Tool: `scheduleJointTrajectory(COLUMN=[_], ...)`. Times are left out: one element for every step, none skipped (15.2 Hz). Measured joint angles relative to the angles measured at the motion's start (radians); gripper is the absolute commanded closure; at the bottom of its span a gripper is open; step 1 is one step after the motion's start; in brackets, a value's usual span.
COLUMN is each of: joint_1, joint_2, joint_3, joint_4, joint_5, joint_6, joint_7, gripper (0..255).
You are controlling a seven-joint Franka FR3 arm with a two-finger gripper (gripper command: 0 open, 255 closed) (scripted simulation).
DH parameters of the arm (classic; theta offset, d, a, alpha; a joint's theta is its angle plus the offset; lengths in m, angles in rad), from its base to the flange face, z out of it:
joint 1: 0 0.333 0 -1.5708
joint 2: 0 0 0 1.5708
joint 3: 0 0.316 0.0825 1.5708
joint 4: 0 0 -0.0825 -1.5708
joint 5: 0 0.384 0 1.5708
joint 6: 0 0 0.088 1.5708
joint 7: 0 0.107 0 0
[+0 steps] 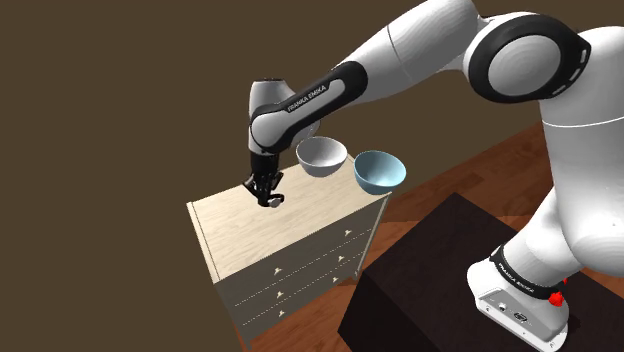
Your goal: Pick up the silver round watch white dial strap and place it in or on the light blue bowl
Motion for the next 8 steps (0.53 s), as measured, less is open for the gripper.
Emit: scheduleJointTrajectory(joint_1=[0.000, 0.001, 0.001, 0.000, -0.001, -0.001, -0.002, -0.003], joint_2=[-0.010, -0.017, -0.025, -0.032, -0.041, -0.048, -0.056, -0.065], joint_3=[0.001, 0.001, 0.001, 0.002, 0.002, 0.002, 0.002, 0.003], joint_4=[-0.003, 0.002, 0.004, 0.003, 0.005, 0.008, 0.011, 0.011], joint_5=[0.000, 0.000, 0.000, 0.000, 0.000, 0.000, 0.000, 0.000], joint_6=[-0.007, -0.018, -0.028, -0.033, -0.044, -0.054, -0.065, -0.073], joint_7=[0.003, 0.006, 0.010, 0.010, 0.012, 0.015, 0.016, 0.019], gripper=[255, 255, 255, 255, 255, 255, 255, 255])
